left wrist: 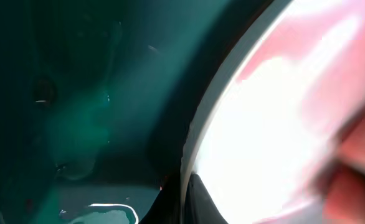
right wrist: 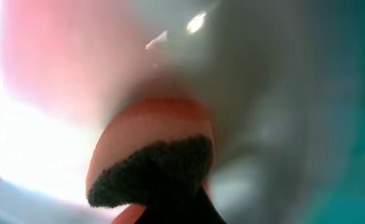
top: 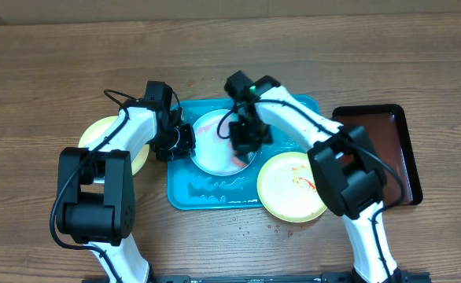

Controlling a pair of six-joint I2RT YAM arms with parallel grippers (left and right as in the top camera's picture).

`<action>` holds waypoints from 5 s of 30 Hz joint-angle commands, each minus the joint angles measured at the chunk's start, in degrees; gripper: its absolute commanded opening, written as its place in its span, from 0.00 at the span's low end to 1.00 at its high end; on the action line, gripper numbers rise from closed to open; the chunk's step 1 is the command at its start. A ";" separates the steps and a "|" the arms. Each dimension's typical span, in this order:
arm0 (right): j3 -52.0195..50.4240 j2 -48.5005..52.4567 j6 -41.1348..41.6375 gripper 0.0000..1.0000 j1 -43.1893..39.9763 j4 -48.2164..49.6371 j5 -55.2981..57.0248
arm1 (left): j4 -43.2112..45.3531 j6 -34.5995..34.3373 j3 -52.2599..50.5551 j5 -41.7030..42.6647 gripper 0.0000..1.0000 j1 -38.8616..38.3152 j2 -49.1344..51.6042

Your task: Clean dirty plates on tray and stack at the side

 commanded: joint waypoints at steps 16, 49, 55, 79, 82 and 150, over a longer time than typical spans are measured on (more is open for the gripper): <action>-2.21 6.36 0.55 0.04 2.99 28.24 -12.61 | -0.04 2.60 -1.75 -2.51 0.04 -0.39 2.62; 0.59 3.37 -2.36 0.04 -1.75 18.93 -1.27 | -0.07 2.60 -1.75 -2.54 0.04 -0.39 2.62; 1.77 3.28 -5.64 0.04 -2.08 19.98 -22.38 | -0.02 2.62 -1.75 -2.54 0.04 -0.39 2.62; 8.85 -31.95 -8.68 0.04 -35.95 -10.10 -3.17 | -4.74 6.08 5.20 -17.97 0.04 -3.58 -8.87; 8.70 -31.91 -8.68 0.04 -40.17 -11.98 -3.13 | -4.87 6.05 5.25 -23.58 0.04 -5.14 -12.52; 4.96 -31.71 -8.96 0.04 -44.54 -14.03 3.52 | -1.95 8.07 5.38 -87.41 0.04 -40.83 -22.08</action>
